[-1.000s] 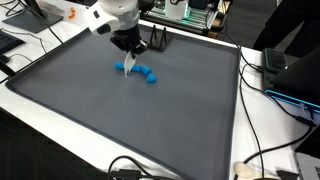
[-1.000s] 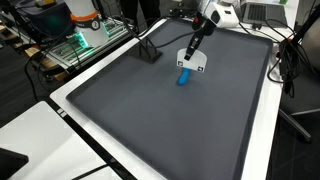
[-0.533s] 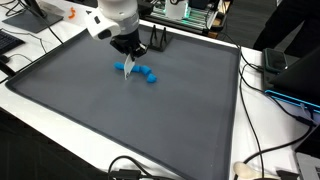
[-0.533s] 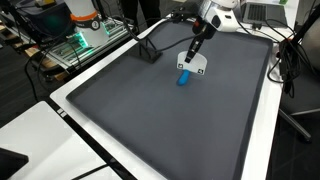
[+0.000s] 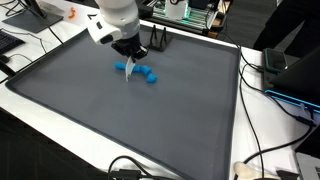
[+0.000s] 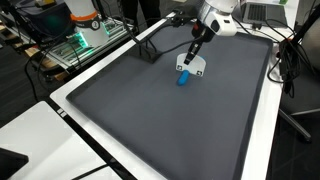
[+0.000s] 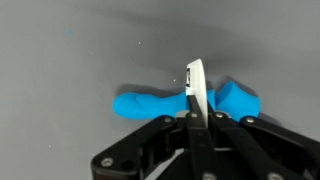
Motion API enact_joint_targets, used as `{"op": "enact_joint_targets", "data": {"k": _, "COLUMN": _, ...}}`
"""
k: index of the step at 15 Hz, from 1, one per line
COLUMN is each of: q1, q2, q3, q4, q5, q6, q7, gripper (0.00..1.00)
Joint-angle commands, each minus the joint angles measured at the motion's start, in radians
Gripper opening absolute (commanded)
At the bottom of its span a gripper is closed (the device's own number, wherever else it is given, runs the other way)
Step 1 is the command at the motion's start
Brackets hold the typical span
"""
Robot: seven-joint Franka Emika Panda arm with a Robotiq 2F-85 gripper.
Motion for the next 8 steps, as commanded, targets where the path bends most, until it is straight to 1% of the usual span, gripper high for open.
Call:
{"op": "enact_joint_targets", "data": {"k": 1, "q1": -0.002, "q2": 0.032, "q3": -0.002, "q4": -0.018, "q5": -0.007, "q6": 0.019, "q7": -0.02, "gripper": 0.01}}
{"op": "enact_joint_targets", "data": {"k": 8, "q1": -0.017, "q2": -0.008, "q3": 0.004, "q4": -0.084, "q5": 0.013, "q6": 0.013, "q7": -0.048, "gripper": 0.01}}
